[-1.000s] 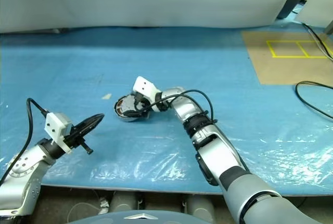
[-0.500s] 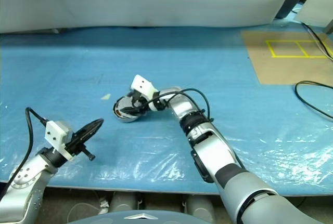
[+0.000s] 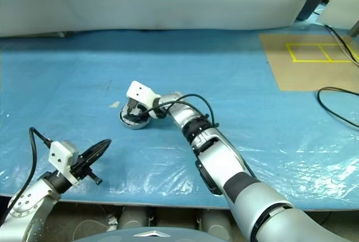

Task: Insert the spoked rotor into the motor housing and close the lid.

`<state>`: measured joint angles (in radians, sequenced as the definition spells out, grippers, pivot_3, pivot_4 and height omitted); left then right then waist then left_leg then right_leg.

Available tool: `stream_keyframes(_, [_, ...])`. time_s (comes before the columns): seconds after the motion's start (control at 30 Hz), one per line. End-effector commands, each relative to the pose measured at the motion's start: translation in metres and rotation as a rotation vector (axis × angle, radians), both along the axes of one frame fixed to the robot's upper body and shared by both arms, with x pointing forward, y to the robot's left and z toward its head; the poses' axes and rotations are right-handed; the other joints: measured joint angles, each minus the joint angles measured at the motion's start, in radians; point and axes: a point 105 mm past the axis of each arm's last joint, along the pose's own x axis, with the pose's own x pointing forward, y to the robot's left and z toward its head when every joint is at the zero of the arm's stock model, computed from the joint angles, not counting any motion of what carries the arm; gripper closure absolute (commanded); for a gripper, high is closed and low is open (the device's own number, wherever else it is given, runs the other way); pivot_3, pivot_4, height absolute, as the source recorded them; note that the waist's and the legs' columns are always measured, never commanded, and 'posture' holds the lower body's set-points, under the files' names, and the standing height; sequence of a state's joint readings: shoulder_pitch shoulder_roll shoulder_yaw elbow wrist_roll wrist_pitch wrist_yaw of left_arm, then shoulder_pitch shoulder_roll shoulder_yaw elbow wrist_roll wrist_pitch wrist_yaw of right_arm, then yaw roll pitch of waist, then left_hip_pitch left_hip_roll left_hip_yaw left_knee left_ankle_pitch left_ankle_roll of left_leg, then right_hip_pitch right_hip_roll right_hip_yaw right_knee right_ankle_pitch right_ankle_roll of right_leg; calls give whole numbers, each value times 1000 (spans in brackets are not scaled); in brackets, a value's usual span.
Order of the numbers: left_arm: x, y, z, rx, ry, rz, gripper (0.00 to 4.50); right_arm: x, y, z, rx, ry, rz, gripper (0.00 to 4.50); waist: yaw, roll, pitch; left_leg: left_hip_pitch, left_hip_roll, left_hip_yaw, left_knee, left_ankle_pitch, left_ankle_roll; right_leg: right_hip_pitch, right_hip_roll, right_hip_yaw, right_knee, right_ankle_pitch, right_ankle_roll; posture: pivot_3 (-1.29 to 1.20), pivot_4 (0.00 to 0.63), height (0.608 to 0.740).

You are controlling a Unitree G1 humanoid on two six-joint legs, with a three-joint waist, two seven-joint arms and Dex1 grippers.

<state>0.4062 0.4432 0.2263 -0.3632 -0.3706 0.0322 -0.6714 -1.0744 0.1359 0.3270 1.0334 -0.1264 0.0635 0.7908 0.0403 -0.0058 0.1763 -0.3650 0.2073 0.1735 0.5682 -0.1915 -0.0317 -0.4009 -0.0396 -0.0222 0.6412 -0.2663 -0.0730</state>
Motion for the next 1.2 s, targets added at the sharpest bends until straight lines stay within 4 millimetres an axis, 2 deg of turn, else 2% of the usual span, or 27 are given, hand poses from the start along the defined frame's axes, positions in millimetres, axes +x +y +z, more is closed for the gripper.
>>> stream_keyframes(0.03, [0,-5,9,9,-35,-15,4500,-1,-1,-16,-69,57,-39,1496,1,2,0,1,0,0,0,0,0,1,0,0,0,0,0,0,150,740])
stream_keyframes(0.23, [1,-6,10,9,-34,-17,4500,-7,2,-25,-95,167,-57,1496,1,5,-1,2,0,0,0,0,0,2,0,0,0,0,0,0,150,740])
stream_keyframes(0.37, [1,-5,10,11,-33,-18,4500,-9,10,-17,-12,244,-80,1496,3,6,-1,2,0,0,0,0,0,2,0,0,0,0,0,0,150,740])
stream_keyframes(0.6, [3,-4,8,15,-33,-21,4500,-10,12,-18,-8,170,-58,1496,3,6,-1,1,0,0,0,0,0,2,-1,0,0,0,0,0,150,740])
stream_keyframes(0.7, [3,-4,7,15,-33,-23,4500,-18,18,-10,5,57,64,1496,2,6,-1,1,0,0,0,0,0,2,-1,0,0,0,0,0,150,740])
stream_keyframes(0.77, [3,-3,6,18,-30,-23,4500,-25,19,-7,12,47,142,1496,1,6,-1,1,0,0,0,0,0,1,0,0,0,0,0,0,150,740])
stream_keyframes(0.97, [4,-3,4,19,-30,-27,4500,-42,9,-11,-57,6,361,1496,-3,5,-2,-3,0,0,-1,0,0,-2,0,0,-1,0,0,0,150,740])
stream_keyframes(1.1, [6,-2,4,20,-32,-27,4500,-34,3,-11,-91,-29,339,1496,-2,5,-2,-3,0,0,-2,0,0,-3,0,0,-1,0,0,0,150,740])
stream_keyframes(1.2, [5,-1,3,22,-27,-25,4500,-27,9,1,-9,8,272,1496,-2,6,-1,-3,0,0,-2,0,0,-3,0,0,-1,0,0,0,150,740])
